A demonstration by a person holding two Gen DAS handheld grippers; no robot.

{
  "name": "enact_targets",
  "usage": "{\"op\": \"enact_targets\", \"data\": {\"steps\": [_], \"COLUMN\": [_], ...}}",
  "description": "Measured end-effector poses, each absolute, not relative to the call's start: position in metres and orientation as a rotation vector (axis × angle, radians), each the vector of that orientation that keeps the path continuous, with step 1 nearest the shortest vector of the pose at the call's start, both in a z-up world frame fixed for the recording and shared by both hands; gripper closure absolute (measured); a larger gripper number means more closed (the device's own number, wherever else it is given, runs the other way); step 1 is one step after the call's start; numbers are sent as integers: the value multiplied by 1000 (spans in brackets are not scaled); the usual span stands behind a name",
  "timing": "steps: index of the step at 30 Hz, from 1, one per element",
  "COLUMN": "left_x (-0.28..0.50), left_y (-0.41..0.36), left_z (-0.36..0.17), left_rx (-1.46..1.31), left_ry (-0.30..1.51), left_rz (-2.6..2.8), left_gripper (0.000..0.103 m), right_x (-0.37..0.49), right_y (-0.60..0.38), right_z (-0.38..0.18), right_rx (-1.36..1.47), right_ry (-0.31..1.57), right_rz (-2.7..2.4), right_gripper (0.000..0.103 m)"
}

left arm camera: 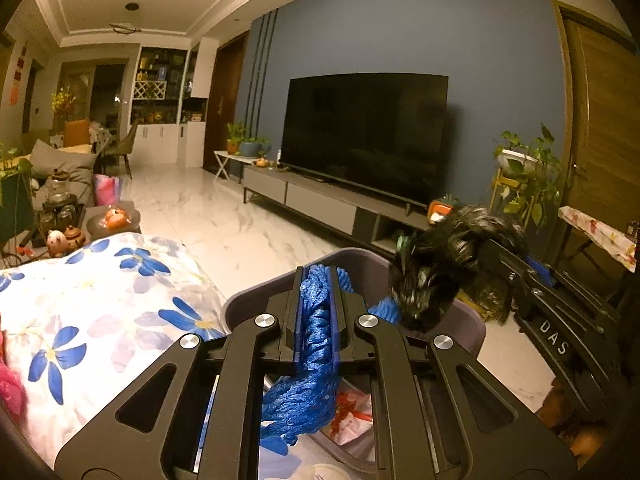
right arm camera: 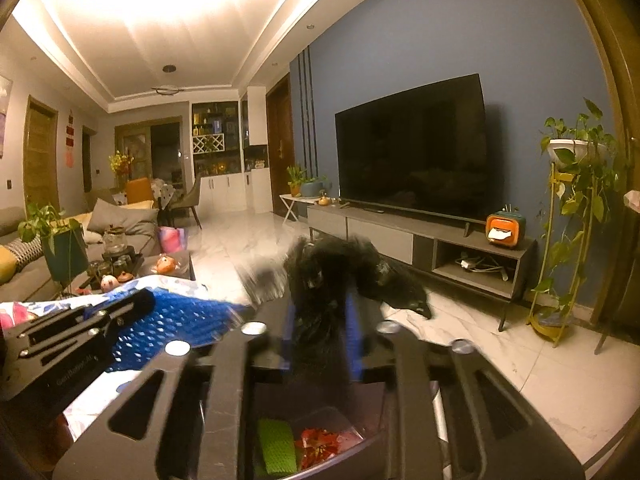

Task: Collect trash
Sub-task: 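Release the blue net into the grey bin with the left tool while the right tool releases the black bag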

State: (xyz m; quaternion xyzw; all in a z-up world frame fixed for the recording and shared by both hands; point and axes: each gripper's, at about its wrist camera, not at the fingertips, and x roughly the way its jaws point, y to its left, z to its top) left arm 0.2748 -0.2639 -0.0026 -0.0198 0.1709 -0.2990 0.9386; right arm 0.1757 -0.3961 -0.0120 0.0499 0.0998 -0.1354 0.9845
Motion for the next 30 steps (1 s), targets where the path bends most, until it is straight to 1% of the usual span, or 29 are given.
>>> {"op": "enact_targets", "data": {"steps": [1,4,5,6,8,9,10,11,12,13,15,16,17,18,21,30], "left_x": [276,279,281,280,280,279,278,275,273,272,267,265,262,257,248,208], "left_y": [-264,-262,-261,-260,-256,-256,-255,-253,-251,-249,-243,-240,-237,-230,-215,-161], "left_z": [-2,-6,-7,-8,-9,-9,-10,-9,-9,-8,-8,-8,-8,-9,-8,-12], "left_rx": [-46,-54,-61,-67,-80,-74,-70,-68,-71,-73,-68,-65,-62,-60,-66,-30], "left_ry": [351,366,372,374,367,363,358,351,350,350,345,342,338,336,333,341], "left_rz": [-615,-620,-626,-628,-640,-632,-623,-608,-605,-601,-573,-560,-543,-513,-459,-295], "left_gripper": [91,77,62,51,47,45,38,33,31,27,19,17,14,10,7,6], "right_x": [176,176,175,175,173,172,170,169,167,165,161,158,157,154,148,124], "right_y": [-396,-398,-397,-397,-396,-396,-395,-395,-394,-392,-391,-389,-389,-388,-382,-354], "right_z": [-11,-11,-11,-11,-11,-11,-11,-10,-10,-9,-9,-9,-9,-9,-11,-16], "right_rx": [100,108,108,106,108,111,112,111,108,103,103,107,111,116,122,115], "right_ry": [196,200,198,197,197,196,195,195,194,191,187,187,187,190,205,229], "right_rz": [-276,-281,-283,-287,-292,-293,-293,-293,-294,-297,-301,-301,-302,-302,-290,-265], "right_gripper": [73,73,73,72,65,59,56,55,51,45,39,34,32,27,17,14]}}
